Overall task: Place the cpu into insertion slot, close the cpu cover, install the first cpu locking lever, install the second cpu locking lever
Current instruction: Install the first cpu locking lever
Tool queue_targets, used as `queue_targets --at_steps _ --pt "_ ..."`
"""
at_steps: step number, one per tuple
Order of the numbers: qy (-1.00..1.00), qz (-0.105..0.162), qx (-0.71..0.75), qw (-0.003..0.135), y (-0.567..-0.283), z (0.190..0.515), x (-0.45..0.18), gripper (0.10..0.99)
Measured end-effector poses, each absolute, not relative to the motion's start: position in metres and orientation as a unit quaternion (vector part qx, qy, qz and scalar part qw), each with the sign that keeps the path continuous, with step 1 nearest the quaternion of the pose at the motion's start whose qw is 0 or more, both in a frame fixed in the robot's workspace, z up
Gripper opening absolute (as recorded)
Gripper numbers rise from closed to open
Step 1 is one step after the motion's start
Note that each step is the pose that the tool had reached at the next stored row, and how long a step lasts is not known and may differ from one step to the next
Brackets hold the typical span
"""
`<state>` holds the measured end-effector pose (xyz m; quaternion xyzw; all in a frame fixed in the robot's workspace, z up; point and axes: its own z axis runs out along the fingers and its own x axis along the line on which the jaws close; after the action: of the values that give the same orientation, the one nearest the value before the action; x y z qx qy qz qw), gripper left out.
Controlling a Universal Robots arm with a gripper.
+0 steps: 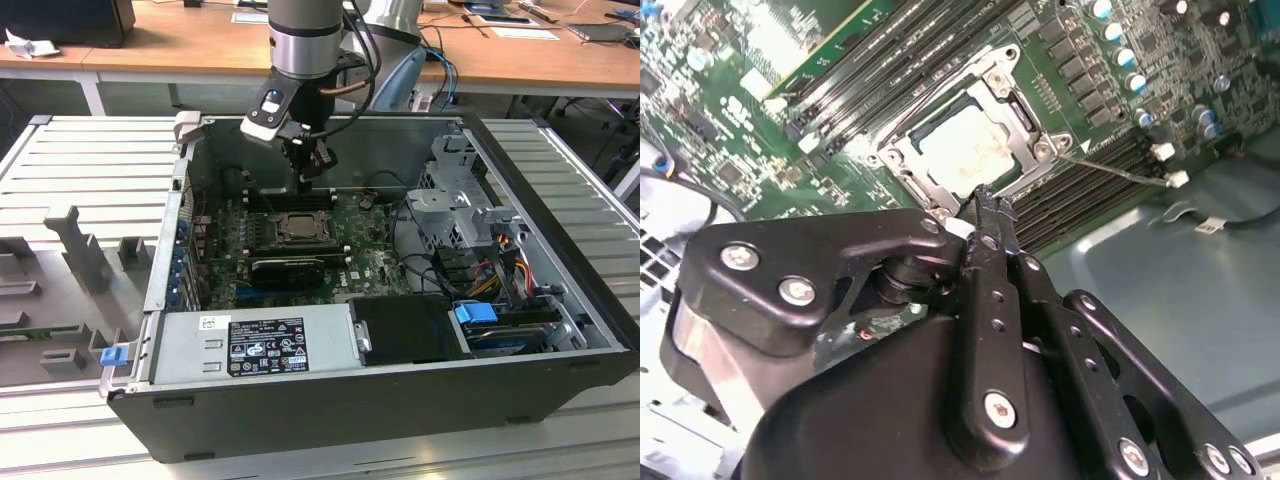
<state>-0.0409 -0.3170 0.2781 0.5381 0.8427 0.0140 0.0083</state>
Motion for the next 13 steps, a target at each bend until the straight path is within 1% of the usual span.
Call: queue_targets --at_steps 13 --pt "0.893 0.015 0.45 0.007 -0.3172 0.2778 -0.0411 0.106"
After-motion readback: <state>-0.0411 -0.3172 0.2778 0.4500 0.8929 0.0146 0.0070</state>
